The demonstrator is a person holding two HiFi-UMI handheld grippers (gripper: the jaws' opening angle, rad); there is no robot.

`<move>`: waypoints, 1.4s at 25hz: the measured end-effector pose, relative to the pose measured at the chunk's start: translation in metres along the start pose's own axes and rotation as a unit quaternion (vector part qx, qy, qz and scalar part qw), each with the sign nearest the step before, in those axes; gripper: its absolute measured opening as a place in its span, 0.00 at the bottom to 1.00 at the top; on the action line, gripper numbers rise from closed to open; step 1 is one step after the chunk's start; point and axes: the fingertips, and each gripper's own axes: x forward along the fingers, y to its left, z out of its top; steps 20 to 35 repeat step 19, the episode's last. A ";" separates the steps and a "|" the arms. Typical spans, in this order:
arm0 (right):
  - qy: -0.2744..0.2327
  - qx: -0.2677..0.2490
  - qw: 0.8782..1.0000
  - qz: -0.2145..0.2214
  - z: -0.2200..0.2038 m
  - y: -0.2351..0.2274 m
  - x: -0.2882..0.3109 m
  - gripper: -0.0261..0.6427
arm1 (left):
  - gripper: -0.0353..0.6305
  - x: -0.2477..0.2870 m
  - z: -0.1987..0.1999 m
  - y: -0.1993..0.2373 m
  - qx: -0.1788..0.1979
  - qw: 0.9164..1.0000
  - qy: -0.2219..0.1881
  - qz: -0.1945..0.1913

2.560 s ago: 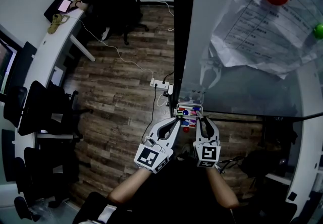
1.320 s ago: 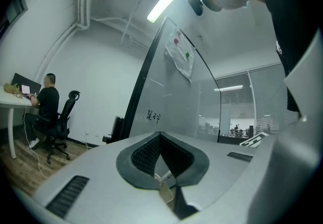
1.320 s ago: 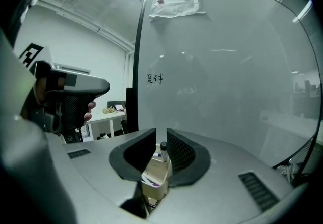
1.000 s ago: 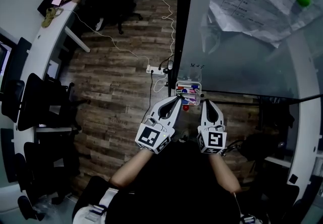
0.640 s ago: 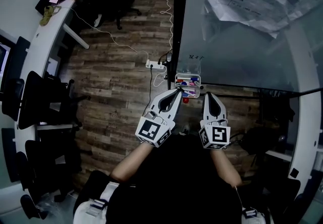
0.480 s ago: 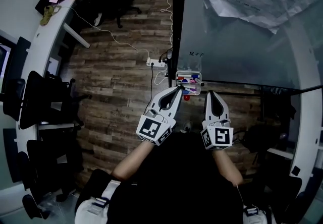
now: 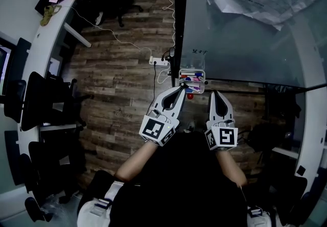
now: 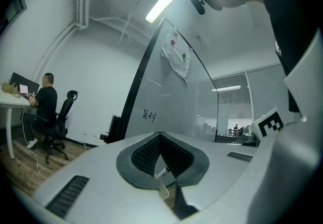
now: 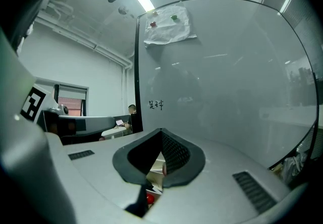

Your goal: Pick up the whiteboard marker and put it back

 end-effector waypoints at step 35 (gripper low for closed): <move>0.015 -0.005 1.000 0.002 0.000 0.011 0.006 0.06 | 0.06 -0.004 0.003 0.005 -0.002 1.000 -0.004 -0.002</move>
